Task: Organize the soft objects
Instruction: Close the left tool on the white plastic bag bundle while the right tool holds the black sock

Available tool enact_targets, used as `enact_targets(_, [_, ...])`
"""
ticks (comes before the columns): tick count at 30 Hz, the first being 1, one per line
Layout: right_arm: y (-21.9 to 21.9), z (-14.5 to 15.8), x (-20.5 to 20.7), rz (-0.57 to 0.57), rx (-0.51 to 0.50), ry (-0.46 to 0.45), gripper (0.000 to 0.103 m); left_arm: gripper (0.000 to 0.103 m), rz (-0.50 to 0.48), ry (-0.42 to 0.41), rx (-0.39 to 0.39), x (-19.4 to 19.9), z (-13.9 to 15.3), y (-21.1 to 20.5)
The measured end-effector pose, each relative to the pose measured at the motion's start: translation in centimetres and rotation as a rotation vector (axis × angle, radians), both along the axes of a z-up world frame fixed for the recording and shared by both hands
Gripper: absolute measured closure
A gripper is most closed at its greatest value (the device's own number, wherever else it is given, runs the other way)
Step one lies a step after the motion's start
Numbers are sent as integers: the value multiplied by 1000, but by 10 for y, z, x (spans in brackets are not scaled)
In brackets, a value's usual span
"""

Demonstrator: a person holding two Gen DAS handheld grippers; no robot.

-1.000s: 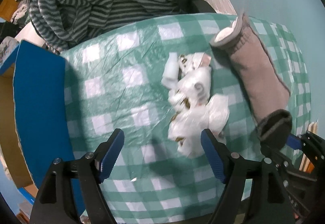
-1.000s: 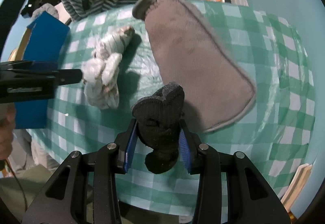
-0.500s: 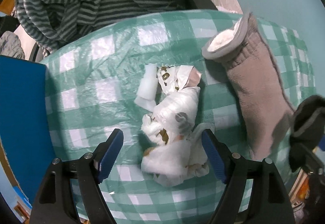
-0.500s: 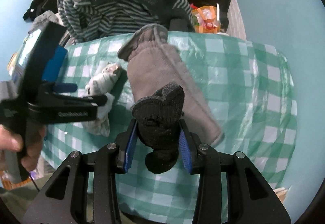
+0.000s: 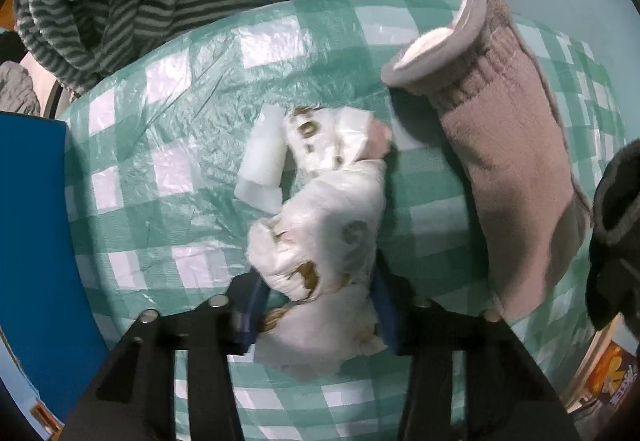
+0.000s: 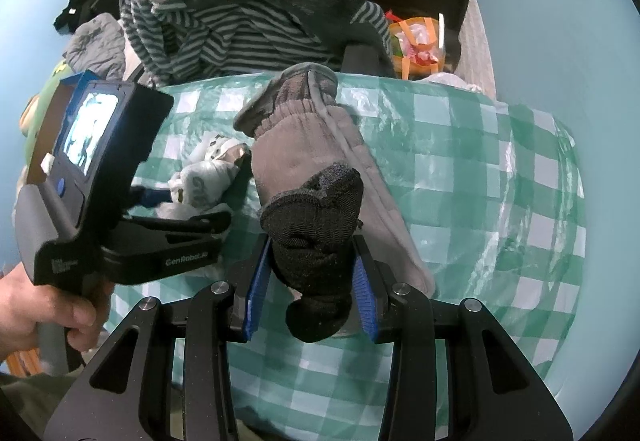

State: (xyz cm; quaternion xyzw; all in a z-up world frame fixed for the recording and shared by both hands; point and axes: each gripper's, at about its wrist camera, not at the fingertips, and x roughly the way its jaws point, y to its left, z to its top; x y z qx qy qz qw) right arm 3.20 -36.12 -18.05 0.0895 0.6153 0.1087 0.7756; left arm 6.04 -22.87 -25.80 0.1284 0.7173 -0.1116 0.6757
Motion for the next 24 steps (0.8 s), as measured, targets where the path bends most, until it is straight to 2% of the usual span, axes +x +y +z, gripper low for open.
enact_targets(2, [0,1,1,0,0,-2,64,65,3,-6,-14,-1,2,3])
enact_targets(5, [1,3,1,-2,-1,-5,64,68,-8,-8,-16,-4,5,5])
enact_targets(12, [5,8,2,-3,-5,-8,64,70,-23,-31,-29,-11,19,17])
enact_targets(24, [26,27,-3,-5,-11,-31,64,70,-66,-114,-79,-28,63,53])
